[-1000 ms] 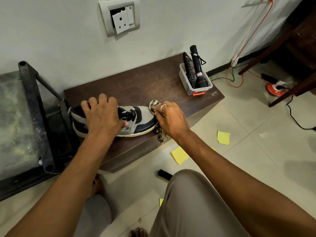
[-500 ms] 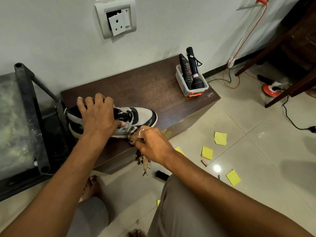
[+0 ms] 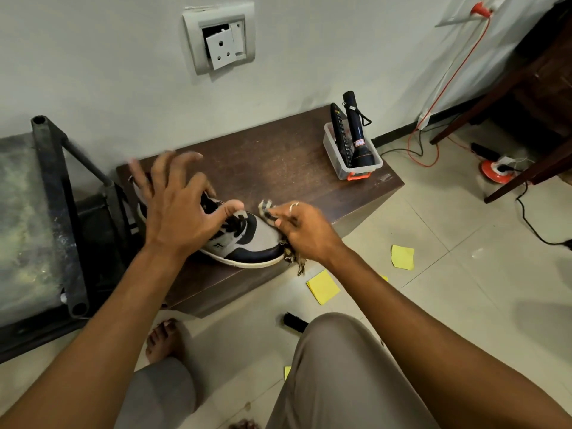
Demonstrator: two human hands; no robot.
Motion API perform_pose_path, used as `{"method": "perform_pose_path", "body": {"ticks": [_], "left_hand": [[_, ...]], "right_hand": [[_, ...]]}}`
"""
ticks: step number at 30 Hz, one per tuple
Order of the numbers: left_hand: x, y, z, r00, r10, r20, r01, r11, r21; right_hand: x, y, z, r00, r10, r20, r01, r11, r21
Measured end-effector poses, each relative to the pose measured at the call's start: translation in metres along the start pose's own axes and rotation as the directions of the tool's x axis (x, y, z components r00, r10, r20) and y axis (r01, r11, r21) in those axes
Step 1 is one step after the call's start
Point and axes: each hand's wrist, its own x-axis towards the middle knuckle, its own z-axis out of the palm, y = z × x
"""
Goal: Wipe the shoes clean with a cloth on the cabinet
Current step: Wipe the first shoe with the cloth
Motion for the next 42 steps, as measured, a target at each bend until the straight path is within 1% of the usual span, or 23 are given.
{"method": "perform_pose_path", "body": {"ticks": [2, 4, 5, 7, 12, 13, 15, 17, 18, 23, 25, 28, 32, 36, 38, 42], "left_hand": [[-0.009, 0.009, 0.011, 0.979, -0.18, -0.095, 0.185, 0.982, 0.038], [-0.018, 0.021, 0.021, 0.921, -0.363, -0.138, 0.36, 0.932, -0.049], [-0.021, 0.026, 0.026, 0.893, -0.429, -0.134, 0.417, 0.902, -0.115], [-0.027, 0.032, 0.034, 0.866, -0.488, -0.113, 0.459, 0.863, -0.21], [-0.037, 0.041, 0.046, 0.861, -0.497, -0.108, 0.444, 0.839, -0.316], [-0.035, 0.039, 0.048, 0.866, -0.488, -0.108, 0.431, 0.838, -0.335], [-0.028, 0.028, 0.049, 0.884, -0.455, -0.103, 0.392, 0.844, -0.366], [-0.019, 0.016, 0.046, 0.898, -0.432, -0.081, 0.37, 0.843, -0.391], [-0.016, 0.01, 0.044, 0.9, -0.43, -0.069, 0.372, 0.841, -0.394], [-0.022, -0.008, 0.046, 0.917, -0.394, -0.067, 0.363, 0.891, -0.272], [-0.031, -0.013, 0.053, 0.919, -0.386, -0.079, 0.351, 0.894, -0.278], [-0.035, -0.016, 0.06, 0.924, -0.367, -0.104, 0.321, 0.896, -0.306], [-0.033, -0.017, 0.063, 0.92, -0.367, -0.134, 0.313, 0.898, -0.309], [-0.033, -0.017, 0.066, 0.919, -0.365, -0.151, 0.313, 0.906, -0.283], [-0.033, -0.017, 0.067, 0.919, -0.359, -0.161, 0.312, 0.914, -0.261], [-0.032, -0.016, 0.07, 0.924, -0.341, -0.172, 0.297, 0.924, -0.24]], "right_hand": [[-0.004, 0.002, 0.009, 0.999, -0.017, 0.043, 0.018, 1.0, -0.02], [-0.007, 0.004, 0.013, 1.0, -0.011, 0.019, 0.011, 1.0, 0.008], [-0.008, 0.004, 0.013, 1.0, -0.007, 0.008, 0.007, 1.0, 0.015], [-0.01, 0.005, 0.013, 1.0, -0.001, -0.006, 0.001, 1.0, 0.023], [-0.012, 0.001, 0.017, 0.998, 0.022, -0.057, -0.02, 0.999, 0.039], [-0.013, 0.0, 0.018, 0.999, 0.034, -0.038, -0.031, 0.998, 0.062], [-0.02, -0.005, 0.022, 0.997, 0.044, 0.061, -0.051, 0.992, 0.115], [-0.031, -0.011, 0.034, 0.988, 0.018, 0.153, -0.038, 0.991, 0.127], [-0.034, -0.012, 0.041, 0.986, 0.003, 0.166, -0.024, 0.992, 0.124], [-0.037, -0.021, 0.056, 0.996, -0.026, 0.087, 0.011, 0.985, 0.173], [-0.035, -0.025, 0.059, 0.996, -0.041, 0.075, 0.027, 0.983, 0.18], [-0.026, -0.03, 0.066, 0.997, -0.058, 0.041, 0.052, 0.989, 0.141], [0.001, -0.038, 0.069, 0.999, -0.05, -0.001, 0.05, 0.989, 0.139], [0.003, -0.041, 0.067, 0.999, -0.04, 0.02, 0.036, 0.986, 0.161], [-0.009, -0.037, 0.063, 0.998, -0.015, 0.061, 0.004, 0.984, 0.177], [-0.037, -0.028, 0.059, 0.987, 0.03, 0.155, -0.05, 0.99, 0.131]]}}
